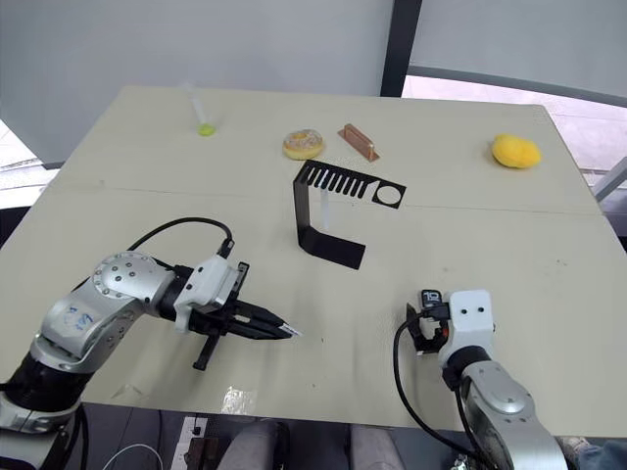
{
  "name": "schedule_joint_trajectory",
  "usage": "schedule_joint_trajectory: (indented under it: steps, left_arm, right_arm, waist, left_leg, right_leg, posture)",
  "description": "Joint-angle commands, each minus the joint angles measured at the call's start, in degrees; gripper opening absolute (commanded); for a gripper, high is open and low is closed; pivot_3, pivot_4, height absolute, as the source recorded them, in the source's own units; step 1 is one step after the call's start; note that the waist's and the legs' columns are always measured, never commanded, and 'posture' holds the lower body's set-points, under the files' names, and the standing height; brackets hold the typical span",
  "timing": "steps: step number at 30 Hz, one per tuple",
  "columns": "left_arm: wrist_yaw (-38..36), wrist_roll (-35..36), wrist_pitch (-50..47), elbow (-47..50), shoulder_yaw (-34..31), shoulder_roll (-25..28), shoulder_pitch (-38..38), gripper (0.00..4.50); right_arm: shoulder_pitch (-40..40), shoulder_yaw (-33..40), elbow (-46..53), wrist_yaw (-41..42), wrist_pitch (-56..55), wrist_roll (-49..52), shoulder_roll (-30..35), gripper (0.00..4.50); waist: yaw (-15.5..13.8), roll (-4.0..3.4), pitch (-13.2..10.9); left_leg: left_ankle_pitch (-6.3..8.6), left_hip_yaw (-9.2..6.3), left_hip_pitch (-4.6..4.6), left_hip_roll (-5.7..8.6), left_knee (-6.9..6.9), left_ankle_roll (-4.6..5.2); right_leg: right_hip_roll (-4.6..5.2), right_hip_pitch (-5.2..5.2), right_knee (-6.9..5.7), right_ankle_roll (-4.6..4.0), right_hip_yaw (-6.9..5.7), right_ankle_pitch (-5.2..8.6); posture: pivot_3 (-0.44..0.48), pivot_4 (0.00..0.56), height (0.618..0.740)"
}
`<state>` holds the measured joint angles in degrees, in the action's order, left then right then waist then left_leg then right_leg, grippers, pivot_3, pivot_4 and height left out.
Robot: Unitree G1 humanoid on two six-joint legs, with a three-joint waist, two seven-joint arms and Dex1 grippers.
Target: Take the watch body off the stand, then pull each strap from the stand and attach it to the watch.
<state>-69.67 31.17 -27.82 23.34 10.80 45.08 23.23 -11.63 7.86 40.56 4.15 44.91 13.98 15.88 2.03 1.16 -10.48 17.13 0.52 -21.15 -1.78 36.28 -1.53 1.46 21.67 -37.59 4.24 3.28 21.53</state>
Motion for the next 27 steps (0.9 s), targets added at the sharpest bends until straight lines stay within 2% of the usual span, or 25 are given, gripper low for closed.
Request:
schedule_joint_trajectory:
  steps: [1, 9, 27]
  left_arm:
    - [0.42, 0.98, -0.47, 2.96, -1.73, 0.53, -0.6, 0.0]
    - [0.15, 0.38, -0.38, 2.79, -1.78, 0.17, -0.54, 0.0]
    - [-0.34, -0.33, 0.76, 1.82, -1.64, 0.31, -1.07, 0.0]
  right_arm:
    - [0.12, 0.79, -0.5, -1.62, -1.56, -2.06, -0.72, 4.48]
    - [-1.54, -0.3, -3.68, -1.2, -5.6, -5.46, -1.69, 4.48]
    - [-1.56, -0.22, -7.73, -0.28, -8.43, -4.49, -2.89, 4.48]
  waist:
    - [-0.1, 0.0, 0.0]
    - [-0.1, 0.02, 0.01]
    - [-0.01, 0.11, 0.07]
  left_leg:
    - [0.0, 0.0, -0.01, 0.01, 0.0, 0.0]
    - [0.0, -0.01, 0.0, 0.01, 0.03, 0.0]
    - [0.0, 0.0, 0.03, 0.01, 0.14, 0.0]
  right_leg:
    - [0.01, 0.02, -0.02, 0.0, 0.0, 0.0]
    - [0.0, 0.02, -0.05, 0.0, 0.0, 0.0]
    - [0.0, -0.01, -0.15, 0.0, 0.0, 0.0]
  posture:
    - [0.0, 0.15, 0.74]
    - [0.0, 0.15, 0.74]
    - [0.0, 0.15, 0.74]
